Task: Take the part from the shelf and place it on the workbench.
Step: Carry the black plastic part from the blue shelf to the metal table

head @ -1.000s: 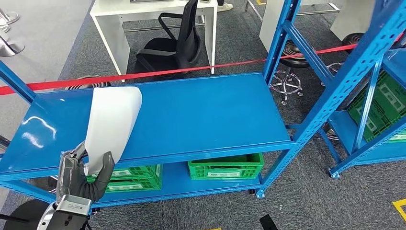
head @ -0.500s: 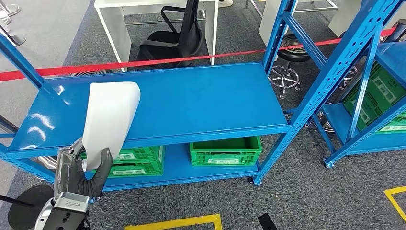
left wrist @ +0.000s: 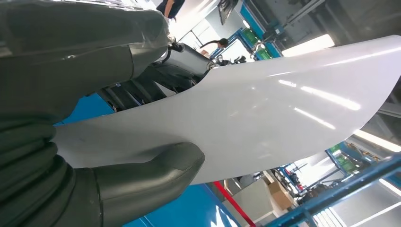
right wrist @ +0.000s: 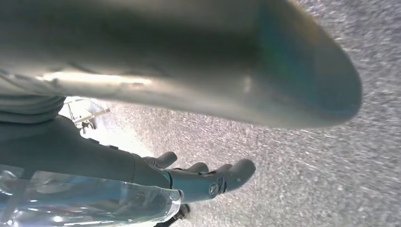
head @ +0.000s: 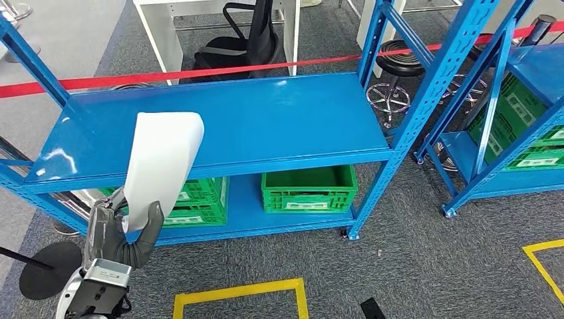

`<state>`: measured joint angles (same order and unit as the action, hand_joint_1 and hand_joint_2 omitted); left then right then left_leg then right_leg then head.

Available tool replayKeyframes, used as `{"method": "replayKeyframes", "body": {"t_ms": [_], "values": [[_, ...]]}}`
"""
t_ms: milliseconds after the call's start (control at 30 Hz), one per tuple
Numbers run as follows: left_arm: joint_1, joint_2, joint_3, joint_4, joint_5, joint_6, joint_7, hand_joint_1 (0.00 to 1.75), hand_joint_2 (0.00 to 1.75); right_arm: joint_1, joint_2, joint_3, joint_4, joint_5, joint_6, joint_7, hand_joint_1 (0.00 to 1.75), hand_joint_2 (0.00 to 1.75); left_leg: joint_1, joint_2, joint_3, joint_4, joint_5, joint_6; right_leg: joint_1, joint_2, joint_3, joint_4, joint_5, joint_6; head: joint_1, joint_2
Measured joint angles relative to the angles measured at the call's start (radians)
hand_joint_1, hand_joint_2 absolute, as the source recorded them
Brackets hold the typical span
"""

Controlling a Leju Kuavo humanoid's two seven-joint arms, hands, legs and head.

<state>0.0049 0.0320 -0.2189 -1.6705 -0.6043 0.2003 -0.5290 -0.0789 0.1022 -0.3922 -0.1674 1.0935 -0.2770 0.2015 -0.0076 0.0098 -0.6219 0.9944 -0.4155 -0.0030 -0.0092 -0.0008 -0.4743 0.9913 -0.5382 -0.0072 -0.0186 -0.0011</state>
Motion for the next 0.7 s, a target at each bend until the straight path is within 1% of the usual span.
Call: {"method": "replayKeyframes", "body": {"t_ms": [33,67,100,133,167,200,233,267,300,333,367,400,433,467,500,533,567,600,633,667,700], "values": [[-0.002,0.000,0.000,0.003,0.000,0.000,0.000,1.75,1.75,0.000,0.000,0.000,0.000,0.000,0.000,0.000,0.00,0.00,0.001,-0.002,-0.009,0.015,-0.023,-0.006,-0.002,-0.001,-0.012,-0.001,0.011,-0.009,-0.001,0.000],[-0.003,0.001,0.000,0.006,0.000,0.000,0.000,1.75,1.75,0.000,0.000,0.000,0.000,0.001,0.000,0.000,0.00,0.00,0.003,-0.004,-0.022,0.047,-0.062,-0.011,-0.005,-0.003,-0.025,-0.002,0.023,-0.017,-0.003,0.000],[-0.004,0.001,0.000,0.009,0.000,0.000,0.000,1.75,1.75,-0.001,-0.001,-0.001,0.000,0.001,0.000,0.000,0.00,0.00,0.005,-0.006,-0.037,0.094,-0.113,-0.016,-0.006,-0.004,-0.038,-0.001,0.035,-0.021,-0.005,0.000],[-0.005,0.001,-0.001,0.011,0.000,0.000,0.000,1.75,1.75,-0.001,0.000,-0.001,0.000,0.001,0.000,0.000,0.00,0.00,0.007,-0.006,-0.054,0.161,-0.164,-0.021,-0.006,-0.004,-0.053,-0.001,0.047,-0.023,-0.006,0.000],[-0.005,0.002,-0.001,0.014,0.000,0.000,0.000,1.75,1.75,0.000,0.000,-0.001,0.000,0.001,0.000,0.000,0.00,0.00,0.009,-0.006,-0.067,0.225,-0.194,-0.023,-0.006,-0.004,-0.067,0.000,0.059,-0.022,-0.007,0.000],[-0.005,0.002,-0.001,0.017,0.000,0.000,0.000,1.75,1.75,0.000,0.000,-0.001,0.000,0.001,0.000,0.000,0.00,0.00,0.011,-0.006,-0.070,0.272,-0.201,-0.025,-0.006,-0.004,-0.081,0.001,0.070,-0.021,-0.007,0.000],[-0.005,0.002,-0.001,0.020,0.000,0.000,0.000,1.75,1.75,0.001,-0.001,-0.001,0.000,0.001,0.000,0.000,0.00,0.00,0.013,-0.006,-0.058,0.292,-0.186,-0.026,-0.006,-0.005,-0.097,0.003,0.082,-0.019,-0.007,0.000],[-0.006,0.002,-0.001,0.023,0.000,0.000,0.000,1.75,1.75,0.001,-0.001,-0.001,0.000,0.001,0.000,0.000,0.00,0.00,0.014,-0.006,-0.028,0.270,-0.157,-0.025,-0.007,-0.005,-0.110,0.004,0.091,-0.017,-0.007,0.000],[-0.007,0.002,-0.001,0.024,0.000,0.000,0.000,1.75,1.75,0.001,-0.001,-0.001,0.000,0.001,0.000,0.000,0.00,0.00,0.016,-0.006,0.013,0.222,-0.128,-0.025,-0.007,-0.005,-0.121,0.005,0.100,-0.014,-0.007,0.000],[-0.008,0.002,-0.001,0.025,0.000,0.000,0.000,1.75,1.75,0.001,-0.001,-0.001,0.000,0.001,0.000,0.000,0.00,0.00,0.016,-0.006,0.059,0.162,-0.108,-0.023,-0.007,-0.004,-0.128,0.006,0.107,-0.011,-0.007,0.000],[-0.010,0.002,-0.001,0.026,0.000,0.000,0.000,1.75,1.75,0.001,0.000,-0.001,0.000,0.001,0.000,0.000,0.00,0.00,0.016,-0.007,0.108,0.095,-0.106,-0.022,-0.006,-0.004,-0.133,0.007,0.112,-0.008,-0.007,0.000],[-0.012,0.002,-0.001,0.026,0.000,0.000,-0.001,1.75,1.75,0.001,0.000,-0.001,0.000,0.001,0.000,0.000,0.00,0.00,0.015,-0.008,0.150,0.033,-0.116,-0.020,-0.004,-0.003,-0.136,0.008,0.118,-0.004,-0.007,0.000],[-0.015,0.002,-0.001,0.026,0.000,0.000,-0.001,1.75,1.75,0.001,0.000,-0.001,0.000,0.001,-0.001,0.000,0.00,0.00,0.013,-0.009,0.180,-0.014,-0.128,-0.017,-0.003,-0.003,-0.138,0.008,0.125,0.001,-0.006,0.000],[-0.017,0.002,-0.001,0.026,0.000,0.000,-0.001,1.75,1.75,0.001,-0.001,-0.001,0.000,0.001,-0.001,0.000,0.00,0.00,0.010,-0.010,0.198,-0.047,-0.138,-0.013,-0.003,-0.003,-0.140,0.007,0.133,0.008,-0.006,0.000],[-0.018,0.002,-0.001,0.026,0.000,0.000,-0.002,1.75,1.75,0.002,-0.001,-0.001,0.000,0.002,-0.001,0.000,0.00,0.00,0.008,-0.010,0.198,-0.059,-0.139,-0.006,-0.003,-0.003,-0.142,0.005,0.142,0.015,-0.005,0.000],[-0.019,0.002,-0.002,0.027,0.000,0.000,-0.002,1.75,1.75,0.002,-0.001,-0.001,0.000,0.002,-0.001,0.000,0.00,0.00,0.008,-0.008,0.189,-0.058,-0.132,0.002,-0.005,-0.003,-0.145,0.006,0.144,0.022,-0.005,0.000],[-0.020,0.002,-0.002,0.027,0.000,0.000,-0.002,1.75,1.75,0.003,-0.001,-0.001,0.000,0.002,-0.001,0.002,0.00,0.00,0.009,-0.006,0.178,-0.058,-0.123,0.012,-0.007,-0.003,-0.153,0.016,0.131,0.027,-0.005,0.000],[-0.021,0.002,-0.003,0.028,0.001,0.000,-0.002,1.75,1.75,0.004,-0.001,-0.001,0.000,0.002,-0.001,0.005,0.00,0.00,0.010,-0.004,0.166,-0.058,-0.112,0.022,-0.008,-0.003,-0.164,0.042,0.099,0.032,-0.003,0.000],[-0.022,0.001,-0.004,0.029,0.003,0.000,-0.002,1.75,1.75,0.004,-0.001,-0.001,0.000,0.003,-0.001,0.009,0.00,0.00,0.010,-0.002,0.154,-0.058,-0.101,0.029,-0.009,-0.002,-0.181,0.089,0.051,0.034,-0.001,0.000],[-0.023,0.001,-0.005,0.030,0.006,0.000,-0.002,1.75,1.75,0.004,-0.002,-0.001,0.000,0.003,-0.001,0.014,0.00,0.00,0.009,-0.002,0.141,-0.057,-0.090,0.033,-0.009,-0.002,-0.200,0.154,-0.001,0.037,0.001,0.000],[-0.024,0.000,-0.005,0.032,0.009,0.000,-0.002,1.75,1.75,0.003,-0.004,-0.001,0.000,0.003,-0.001,0.017,0.00,0.00,0.007,-0.002,0.127,-0.055,-0.079,0.035,-0.009,-0.002,-0.216,0.223,-0.039,0.039,0.003,0.000]]}}
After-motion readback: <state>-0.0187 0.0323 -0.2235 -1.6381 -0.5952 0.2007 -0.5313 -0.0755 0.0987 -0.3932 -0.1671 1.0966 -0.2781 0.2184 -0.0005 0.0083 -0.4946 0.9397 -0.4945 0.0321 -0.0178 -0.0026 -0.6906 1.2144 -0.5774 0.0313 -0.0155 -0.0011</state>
